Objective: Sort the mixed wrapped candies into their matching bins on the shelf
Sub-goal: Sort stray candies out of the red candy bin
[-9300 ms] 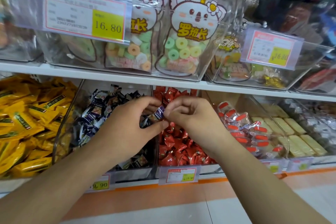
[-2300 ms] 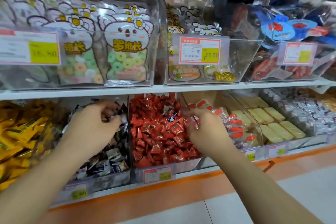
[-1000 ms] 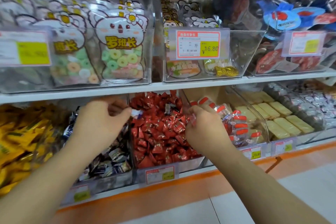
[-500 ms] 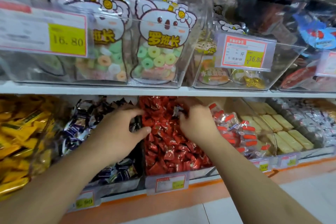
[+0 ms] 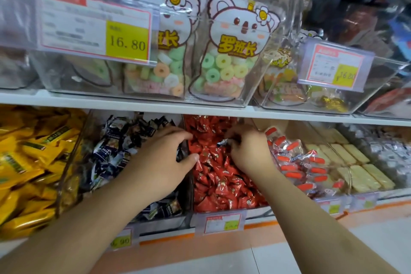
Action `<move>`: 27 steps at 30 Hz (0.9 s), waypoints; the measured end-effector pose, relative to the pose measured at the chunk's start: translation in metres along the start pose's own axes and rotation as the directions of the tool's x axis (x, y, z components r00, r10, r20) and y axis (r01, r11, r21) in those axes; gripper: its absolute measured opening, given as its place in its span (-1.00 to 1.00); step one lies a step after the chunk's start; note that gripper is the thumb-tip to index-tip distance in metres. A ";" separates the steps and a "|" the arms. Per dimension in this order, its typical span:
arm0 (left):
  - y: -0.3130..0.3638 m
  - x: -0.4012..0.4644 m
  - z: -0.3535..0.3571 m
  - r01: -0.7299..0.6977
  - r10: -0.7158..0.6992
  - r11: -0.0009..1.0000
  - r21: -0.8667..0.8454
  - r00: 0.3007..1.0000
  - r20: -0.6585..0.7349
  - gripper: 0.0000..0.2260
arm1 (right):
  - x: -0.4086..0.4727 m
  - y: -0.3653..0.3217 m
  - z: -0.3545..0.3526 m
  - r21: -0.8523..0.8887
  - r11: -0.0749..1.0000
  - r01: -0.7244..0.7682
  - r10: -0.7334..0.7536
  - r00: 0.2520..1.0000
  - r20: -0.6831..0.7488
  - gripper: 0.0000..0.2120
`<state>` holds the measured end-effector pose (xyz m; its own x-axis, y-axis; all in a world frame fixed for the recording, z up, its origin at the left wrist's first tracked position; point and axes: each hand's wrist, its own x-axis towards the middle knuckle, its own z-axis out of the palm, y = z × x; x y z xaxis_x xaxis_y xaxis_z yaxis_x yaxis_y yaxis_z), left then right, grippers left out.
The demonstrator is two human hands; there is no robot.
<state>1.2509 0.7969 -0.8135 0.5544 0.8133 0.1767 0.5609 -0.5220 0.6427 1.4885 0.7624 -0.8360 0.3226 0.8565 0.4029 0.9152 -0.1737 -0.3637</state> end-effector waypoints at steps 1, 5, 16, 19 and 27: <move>0.001 0.000 0.000 0.003 -0.003 1.000 0.002 1.000 -0.009 -0.57 | -0.001 -0.002 -0.005 0.002 1.000 0.021 -0.021 1.000 -0.016 -0.81; 0.008 -0.006 -0.001 -0.003 0.003 1.000 -0.006 0.997 -0.077 -0.69 | -0.010 -0.021 -0.033 0.106 0.994 -0.016 0.016 1.000 0.003 -0.85; 0.033 -0.021 -0.029 -0.080 0.075 0.996 -0.045 0.992 -0.105 -0.81 | -0.049 -0.080 -0.076 0.705 0.657 -0.267 0.070 0.952 0.297 -0.90; 0.022 -0.020 -0.044 0.083 -0.067 0.987 0.135 0.991 -0.118 -0.79 | -0.049 -0.062 -0.078 0.648 0.703 -0.293 0.182 0.955 0.234 -0.85; 0.030 -0.008 -0.037 0.084 -0.067 0.981 0.174 0.992 -0.103 -0.73 | -0.062 -0.014 -0.101 0.109 0.981 -0.159 0.158 0.987 0.018 -0.77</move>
<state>1.2402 0.7841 -0.7679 0.4492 0.8685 0.2093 0.7039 -0.4884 0.5157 1.4798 0.6628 -0.7715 0.4586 0.8271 0.3250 0.8203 -0.2533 -0.5128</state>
